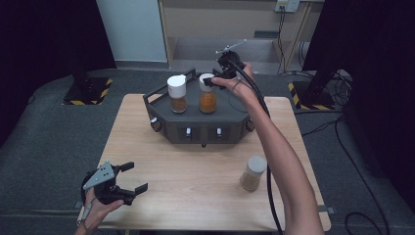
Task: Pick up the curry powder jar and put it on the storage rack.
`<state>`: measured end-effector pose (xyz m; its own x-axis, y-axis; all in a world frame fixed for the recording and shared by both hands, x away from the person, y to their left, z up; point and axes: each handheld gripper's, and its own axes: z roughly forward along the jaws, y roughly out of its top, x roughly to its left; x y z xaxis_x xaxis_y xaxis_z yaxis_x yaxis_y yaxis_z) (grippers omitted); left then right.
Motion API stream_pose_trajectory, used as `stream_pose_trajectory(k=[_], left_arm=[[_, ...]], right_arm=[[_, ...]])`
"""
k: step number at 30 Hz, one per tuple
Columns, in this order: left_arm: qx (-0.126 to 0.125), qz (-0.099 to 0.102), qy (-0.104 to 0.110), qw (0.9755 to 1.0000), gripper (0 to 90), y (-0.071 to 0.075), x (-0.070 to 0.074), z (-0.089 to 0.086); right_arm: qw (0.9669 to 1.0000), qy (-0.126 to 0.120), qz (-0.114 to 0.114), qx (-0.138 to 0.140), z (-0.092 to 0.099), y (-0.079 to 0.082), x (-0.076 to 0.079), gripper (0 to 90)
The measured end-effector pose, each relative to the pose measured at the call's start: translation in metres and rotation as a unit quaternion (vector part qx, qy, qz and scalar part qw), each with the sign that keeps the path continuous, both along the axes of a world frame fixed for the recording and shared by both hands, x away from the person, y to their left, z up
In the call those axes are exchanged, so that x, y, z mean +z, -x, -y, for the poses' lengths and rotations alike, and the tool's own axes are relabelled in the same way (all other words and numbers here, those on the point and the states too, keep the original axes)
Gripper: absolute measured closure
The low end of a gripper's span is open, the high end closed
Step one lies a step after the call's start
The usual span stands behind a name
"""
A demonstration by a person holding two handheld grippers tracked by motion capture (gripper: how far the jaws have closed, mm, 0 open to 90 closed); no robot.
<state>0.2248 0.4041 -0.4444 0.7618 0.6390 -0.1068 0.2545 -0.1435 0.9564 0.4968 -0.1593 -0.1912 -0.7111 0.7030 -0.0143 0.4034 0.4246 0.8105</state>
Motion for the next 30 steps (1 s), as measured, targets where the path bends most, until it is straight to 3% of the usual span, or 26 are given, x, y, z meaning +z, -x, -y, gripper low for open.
stream_pose_trajectory(k=[9, 17, 23, 30], left_arm=[[0.0, 0.0, 0.001, 1.0, 0.2, 0.0, 0.0, 0.0], [0.001, 0.0, 0.002, 1.0, 0.2, 0.0, 0.0, 0.001], [0.001, 0.0, 0.003, 1.0, 0.2, 0.001, 0.0, 0.001], [0.001, 0.0, 0.003, 1.0, 0.2, 0.001, 0.0, 0.002]], right_arm=[[0.9979, -0.052, 0.025, 0.031, 0.044, 0.028, 0.014, 6.3], [0.9925, -0.089, 0.049, 0.067, 0.081, 0.061, 0.017, 4.9], [0.9883, -0.096, 0.056, 0.104, 0.099, 0.084, 0.009, 5.5], [0.9829, -0.103, 0.074, 0.133, 0.103, 0.115, -0.001, 5.3]])
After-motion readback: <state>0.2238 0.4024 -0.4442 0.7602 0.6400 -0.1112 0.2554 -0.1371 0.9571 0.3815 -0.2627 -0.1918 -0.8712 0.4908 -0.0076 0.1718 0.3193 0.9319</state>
